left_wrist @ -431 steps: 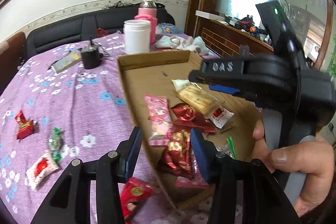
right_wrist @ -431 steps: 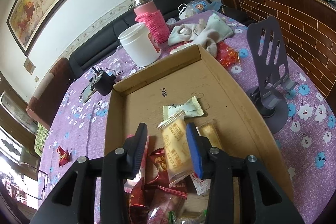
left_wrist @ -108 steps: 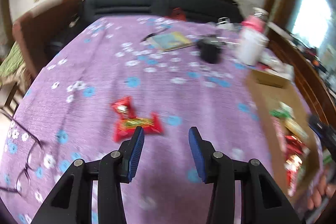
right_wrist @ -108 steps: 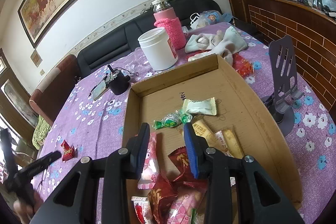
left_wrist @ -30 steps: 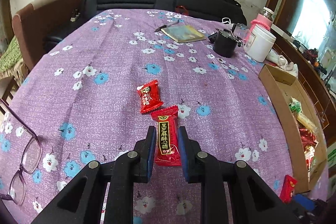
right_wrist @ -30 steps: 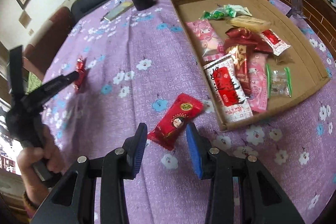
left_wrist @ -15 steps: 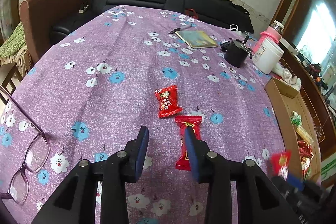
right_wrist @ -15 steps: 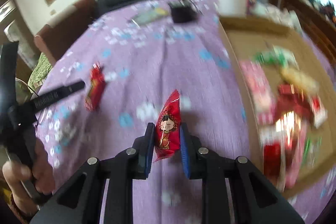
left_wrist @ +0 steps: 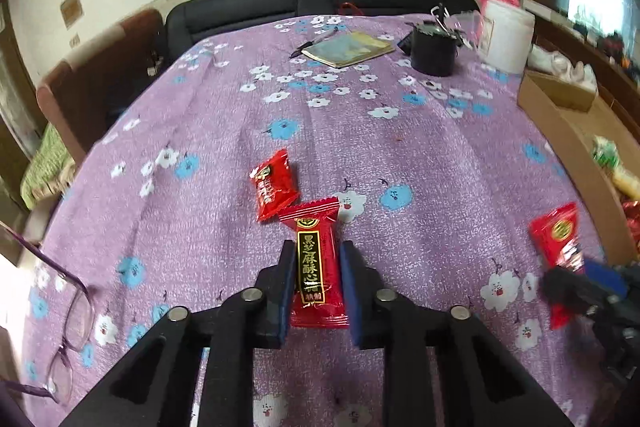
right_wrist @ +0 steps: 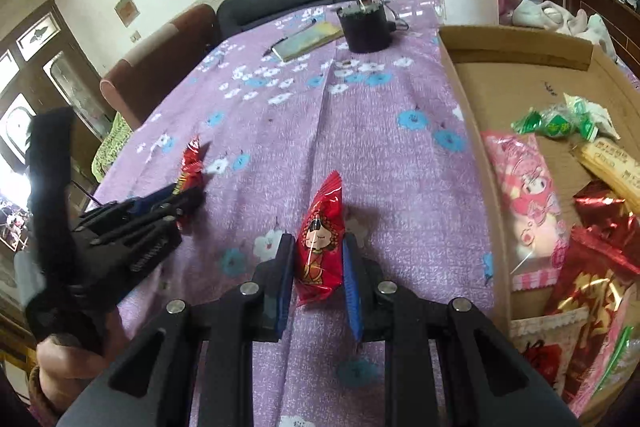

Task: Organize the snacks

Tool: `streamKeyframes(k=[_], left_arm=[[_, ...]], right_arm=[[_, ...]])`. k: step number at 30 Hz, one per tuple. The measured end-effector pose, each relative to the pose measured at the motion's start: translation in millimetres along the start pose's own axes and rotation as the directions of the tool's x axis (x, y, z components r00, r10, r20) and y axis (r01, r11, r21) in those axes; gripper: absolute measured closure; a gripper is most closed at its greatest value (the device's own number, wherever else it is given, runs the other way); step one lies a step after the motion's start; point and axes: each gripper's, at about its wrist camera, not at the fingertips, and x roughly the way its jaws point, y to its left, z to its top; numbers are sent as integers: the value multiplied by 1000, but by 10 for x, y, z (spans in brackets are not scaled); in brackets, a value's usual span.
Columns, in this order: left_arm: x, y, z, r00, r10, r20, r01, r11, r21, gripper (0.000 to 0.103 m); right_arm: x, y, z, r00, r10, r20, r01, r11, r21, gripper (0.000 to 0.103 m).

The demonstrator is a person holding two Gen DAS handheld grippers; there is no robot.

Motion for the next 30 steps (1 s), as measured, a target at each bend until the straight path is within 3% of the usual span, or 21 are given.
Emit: streamKeyframes(k=[6, 12, 21, 30], left_arm=[[-62, 117, -4, 999, -26, 28, 28, 998, -48, 82], [-275, 73, -20, 993, -18, 114, 22, 999, -33, 82], [-627, 51, -12, 952, 83, 296, -78, 997, -29, 82], [-698, 15, -35, 941, 93, 324, -96, 995, -7, 82]], right_arm=[[-133, -3, -1, 999, 23, 35, -23, 1000, 15, 81], [-183, 22, 8, 998, 10, 64, -10, 1000, 9, 81], [-192, 25, 14, 997, 2, 78, -2, 1000, 5, 81], [-220, 51, 5, 995, -6, 96, 6, 1000, -10, 81]])
